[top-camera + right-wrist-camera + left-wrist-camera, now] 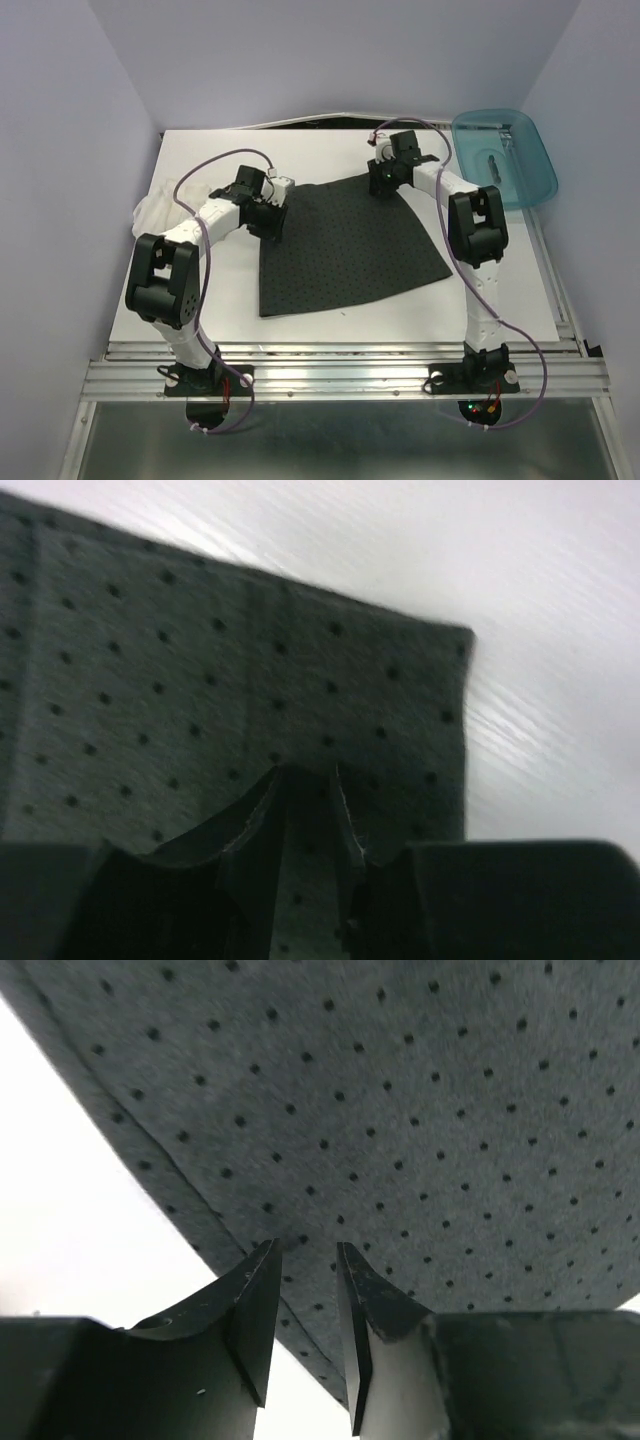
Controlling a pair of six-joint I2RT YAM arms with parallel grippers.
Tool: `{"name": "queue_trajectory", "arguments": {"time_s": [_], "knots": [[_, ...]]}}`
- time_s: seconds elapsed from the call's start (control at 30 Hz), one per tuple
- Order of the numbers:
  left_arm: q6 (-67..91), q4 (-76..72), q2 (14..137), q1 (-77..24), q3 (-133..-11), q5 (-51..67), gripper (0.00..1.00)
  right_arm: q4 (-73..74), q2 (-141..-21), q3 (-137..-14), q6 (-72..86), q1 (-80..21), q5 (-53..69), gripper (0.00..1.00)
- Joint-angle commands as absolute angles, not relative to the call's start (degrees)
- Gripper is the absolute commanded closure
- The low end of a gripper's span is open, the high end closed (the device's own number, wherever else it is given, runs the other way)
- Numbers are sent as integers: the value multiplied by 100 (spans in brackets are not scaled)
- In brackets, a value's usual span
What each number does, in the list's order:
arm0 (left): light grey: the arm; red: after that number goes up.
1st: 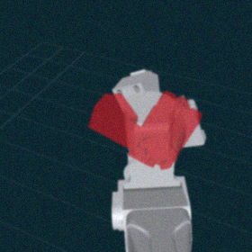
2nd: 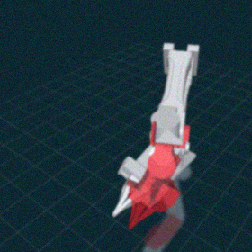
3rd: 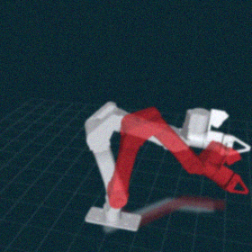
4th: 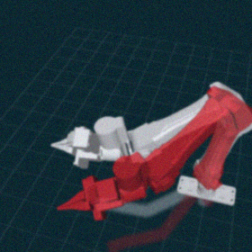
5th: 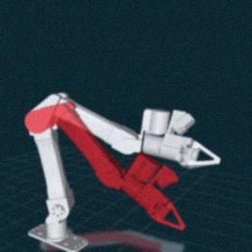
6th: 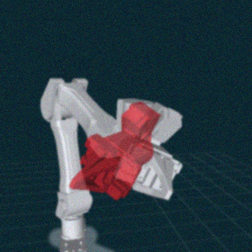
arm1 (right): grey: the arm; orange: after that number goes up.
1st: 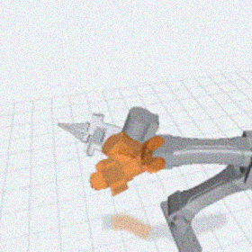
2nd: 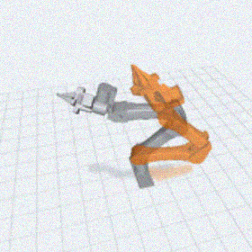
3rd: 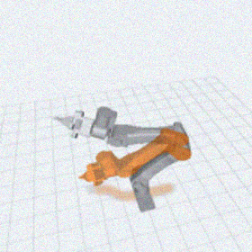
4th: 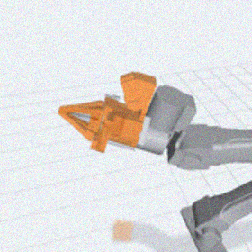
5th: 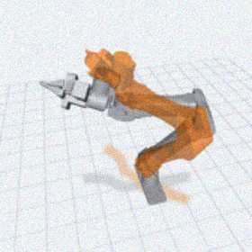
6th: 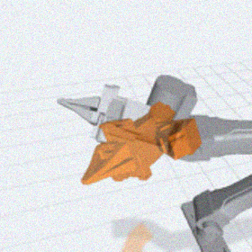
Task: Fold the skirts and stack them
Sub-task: Flatten the skirt out
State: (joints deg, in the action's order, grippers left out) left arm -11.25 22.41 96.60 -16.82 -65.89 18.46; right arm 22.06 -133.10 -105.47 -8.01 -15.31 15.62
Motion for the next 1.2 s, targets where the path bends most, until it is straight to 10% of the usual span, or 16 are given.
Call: {"name": "queue_trajectory", "arguments": {"time_s": [0.0, 0.3, 0.63, 1.17], "knots": [[-1195, 2232, 9763, -1723, -6671, 1987, 64, 2285, -12913, -9969, -1484, -1468, 880, 71], [-1476, 2574, 11678, -1705, -8531, 1188, 68, 2619, -11427, -7350, -1846, -1468, 1335, 81], [-1775, 3446, 14195, -1714, -13947, 1281, 53, 3463, -9687, -6021, -1205, -2460, 4296, 78], [-1942, 2294, 9529, -1767, -8361, 1494, 51, 2979, -11328, -8665, -1124, -2408, 1760, 80]]}}
